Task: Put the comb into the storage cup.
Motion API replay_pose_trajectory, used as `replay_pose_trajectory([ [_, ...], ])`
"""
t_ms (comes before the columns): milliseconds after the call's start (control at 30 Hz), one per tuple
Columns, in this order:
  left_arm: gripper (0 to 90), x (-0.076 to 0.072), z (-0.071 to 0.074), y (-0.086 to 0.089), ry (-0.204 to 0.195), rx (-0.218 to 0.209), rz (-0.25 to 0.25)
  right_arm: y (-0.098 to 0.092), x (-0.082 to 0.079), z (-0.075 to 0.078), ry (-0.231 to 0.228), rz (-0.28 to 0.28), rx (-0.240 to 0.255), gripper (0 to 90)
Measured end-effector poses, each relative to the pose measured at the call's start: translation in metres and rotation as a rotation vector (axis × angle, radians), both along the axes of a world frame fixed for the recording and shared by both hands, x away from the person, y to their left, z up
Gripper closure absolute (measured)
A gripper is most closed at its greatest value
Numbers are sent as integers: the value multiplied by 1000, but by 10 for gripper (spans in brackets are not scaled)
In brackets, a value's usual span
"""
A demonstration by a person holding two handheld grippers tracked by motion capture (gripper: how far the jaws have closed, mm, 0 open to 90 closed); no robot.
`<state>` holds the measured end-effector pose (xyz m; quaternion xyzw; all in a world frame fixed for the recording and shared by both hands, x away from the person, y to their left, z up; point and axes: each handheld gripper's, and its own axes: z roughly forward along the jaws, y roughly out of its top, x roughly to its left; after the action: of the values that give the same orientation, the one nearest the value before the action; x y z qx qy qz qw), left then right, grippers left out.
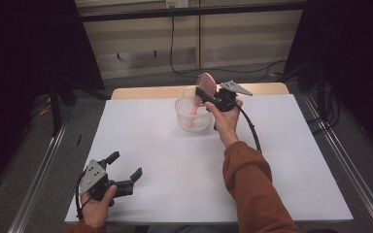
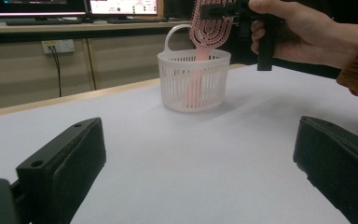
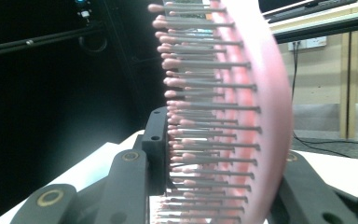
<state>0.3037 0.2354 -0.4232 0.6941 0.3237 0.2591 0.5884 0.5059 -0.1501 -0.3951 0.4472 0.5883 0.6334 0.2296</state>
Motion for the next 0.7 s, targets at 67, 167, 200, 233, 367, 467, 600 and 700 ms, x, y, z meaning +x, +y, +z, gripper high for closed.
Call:
replay_pose_trajectory([
  [67,24,0,0,0,1,2,-4,-1,0,0,2,-5,0,629],
  [167,24,0,0,0,-1,7,-7,-4,0,0,22,-22,14,625],
  [200,24,0,0,0,-1,6,-6,-5,-1,0,24,-28,4,622],
  [233,24,0,0,0,-2,8,-8,-6,-1,0,22,-28,0,618],
  [367,24,0,0,-1,-1,11,-8,-12,-3,0,29,-48,-20,592],
  [467,24,0,0,-1,-3,15,-8,-16,-4,-1,37,-58,-19,585],
  [600,24,0,0,-1,-1,14,-8,-19,-6,-3,41,-62,-32,573],
  [700,24,0,0,-1,-2,13,-9,-20,-6,-4,53,-66,-31,557],
])
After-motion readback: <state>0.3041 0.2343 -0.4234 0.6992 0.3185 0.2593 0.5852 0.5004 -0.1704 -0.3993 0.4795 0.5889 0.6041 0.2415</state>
